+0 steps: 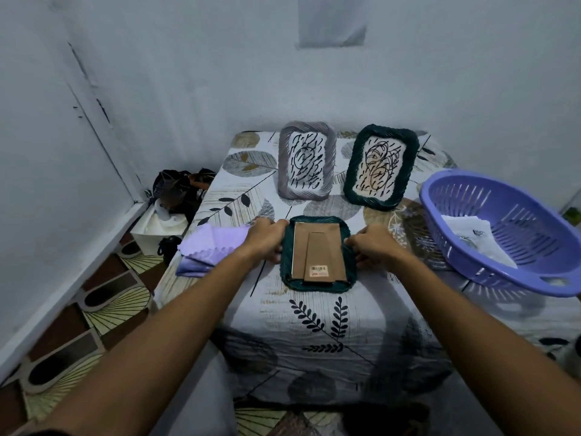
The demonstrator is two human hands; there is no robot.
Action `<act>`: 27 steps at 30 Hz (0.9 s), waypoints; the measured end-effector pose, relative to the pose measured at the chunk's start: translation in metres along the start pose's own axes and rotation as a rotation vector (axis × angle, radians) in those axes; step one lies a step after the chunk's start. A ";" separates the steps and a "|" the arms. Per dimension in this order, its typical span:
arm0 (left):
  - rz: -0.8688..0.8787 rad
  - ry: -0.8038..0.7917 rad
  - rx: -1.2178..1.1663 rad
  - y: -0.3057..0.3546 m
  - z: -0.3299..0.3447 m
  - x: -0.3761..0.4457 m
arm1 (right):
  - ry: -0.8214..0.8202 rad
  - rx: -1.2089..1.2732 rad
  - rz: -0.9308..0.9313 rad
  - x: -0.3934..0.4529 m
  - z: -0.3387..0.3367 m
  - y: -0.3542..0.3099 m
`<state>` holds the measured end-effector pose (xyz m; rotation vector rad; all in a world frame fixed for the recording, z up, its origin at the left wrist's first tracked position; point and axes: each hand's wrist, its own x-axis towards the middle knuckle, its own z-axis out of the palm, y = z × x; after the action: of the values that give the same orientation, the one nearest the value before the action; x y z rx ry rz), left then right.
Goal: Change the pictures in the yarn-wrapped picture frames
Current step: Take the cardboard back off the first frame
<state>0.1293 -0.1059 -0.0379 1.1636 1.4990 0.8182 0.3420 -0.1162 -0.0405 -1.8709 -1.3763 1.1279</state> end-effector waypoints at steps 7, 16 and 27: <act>-0.031 0.001 -0.080 0.000 -0.011 -0.006 | 0.005 -0.031 -0.014 0.000 0.012 -0.003; -0.016 0.014 -0.036 -0.007 -0.024 -0.007 | 0.007 -0.092 -0.061 0.002 0.022 -0.001; 0.196 -0.003 0.315 0.005 -0.074 -0.014 | 0.210 -0.451 -0.380 -0.003 0.040 -0.022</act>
<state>0.0589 -0.1130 -0.0112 1.5637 1.5668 0.7247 0.2965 -0.1137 -0.0419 -1.8376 -1.8675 0.4444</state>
